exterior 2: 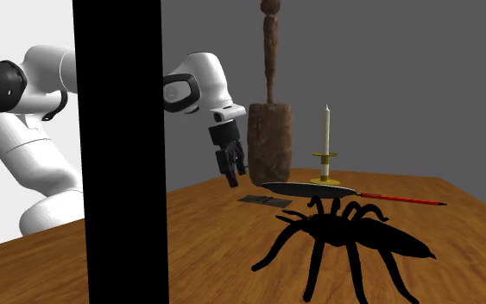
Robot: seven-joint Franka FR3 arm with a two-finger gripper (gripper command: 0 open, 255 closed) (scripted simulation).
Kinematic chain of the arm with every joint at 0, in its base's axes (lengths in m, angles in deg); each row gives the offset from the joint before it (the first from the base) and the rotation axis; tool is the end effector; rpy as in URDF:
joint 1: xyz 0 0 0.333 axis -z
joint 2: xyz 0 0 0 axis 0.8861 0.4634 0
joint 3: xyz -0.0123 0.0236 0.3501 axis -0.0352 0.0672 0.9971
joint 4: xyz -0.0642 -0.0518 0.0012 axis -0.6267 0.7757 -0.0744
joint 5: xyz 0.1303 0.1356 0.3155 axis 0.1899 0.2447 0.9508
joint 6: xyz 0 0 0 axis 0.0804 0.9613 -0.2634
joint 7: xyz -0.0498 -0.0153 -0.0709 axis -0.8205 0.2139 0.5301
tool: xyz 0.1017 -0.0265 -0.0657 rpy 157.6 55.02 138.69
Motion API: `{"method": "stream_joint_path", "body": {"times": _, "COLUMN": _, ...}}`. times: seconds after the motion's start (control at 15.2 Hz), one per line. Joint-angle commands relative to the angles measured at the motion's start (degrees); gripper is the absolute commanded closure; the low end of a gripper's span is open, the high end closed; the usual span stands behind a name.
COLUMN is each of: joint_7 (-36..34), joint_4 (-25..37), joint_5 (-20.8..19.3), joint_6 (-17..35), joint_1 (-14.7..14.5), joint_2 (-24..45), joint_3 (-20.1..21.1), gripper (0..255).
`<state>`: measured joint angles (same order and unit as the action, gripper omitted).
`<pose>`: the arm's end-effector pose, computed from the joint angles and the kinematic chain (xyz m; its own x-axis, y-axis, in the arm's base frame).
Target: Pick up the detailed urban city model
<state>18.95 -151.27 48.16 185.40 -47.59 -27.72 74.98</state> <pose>0.3513 -0.1183 0.5834 0.7943 -0.5545 0.2484 -0.5296 -0.8322 -0.1643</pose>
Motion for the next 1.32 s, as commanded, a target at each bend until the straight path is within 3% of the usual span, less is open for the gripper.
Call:
{"method": "stream_joint_path", "body": {"times": 0.0, "joint_7": -2.9, "joint_4": 0.3, "joint_5": -0.7, "joint_6": 3.7, "joint_1": 2.1, "joint_2": 1.0, "joint_3": -0.4, "gripper": 0}}
{"method": "stream_joint_path", "body": {"times": 0.33, "joint_7": -10.7, "joint_4": 0.6, "joint_5": -2.5, "joint_6": 12.1, "joint_1": 7.3, "joint_2": 2.8, "joint_3": -0.7, "gripper": 0}}
{"method": "stream_joint_path", "body": {"times": 0.99, "joint_7": -10.4, "joint_4": -4.7, "joint_5": -2.4, "joint_6": 18.2, "joint_1": 7.4, "joint_2": 3.6, "joint_3": -0.9, "gripper": 0}}
{"method": "stream_joint_path", "body": {"times": 1.06, "joint_7": -10.4, "joint_4": -4.6, "joint_5": -2.4, "joint_6": 18.2, "joint_1": 7.4, "joint_2": 3.6, "joint_3": -1.0, "gripper": 255}}
{"method": "stream_joint_path", "body": {"times": 1.25, "joint_7": -10.4, "joint_4": -4.6, "joint_5": -2.4, "joint_6": 18.1, "joint_1": 7.4, "joint_2": 3.5, "joint_3": -1.0, "gripper": 255}}
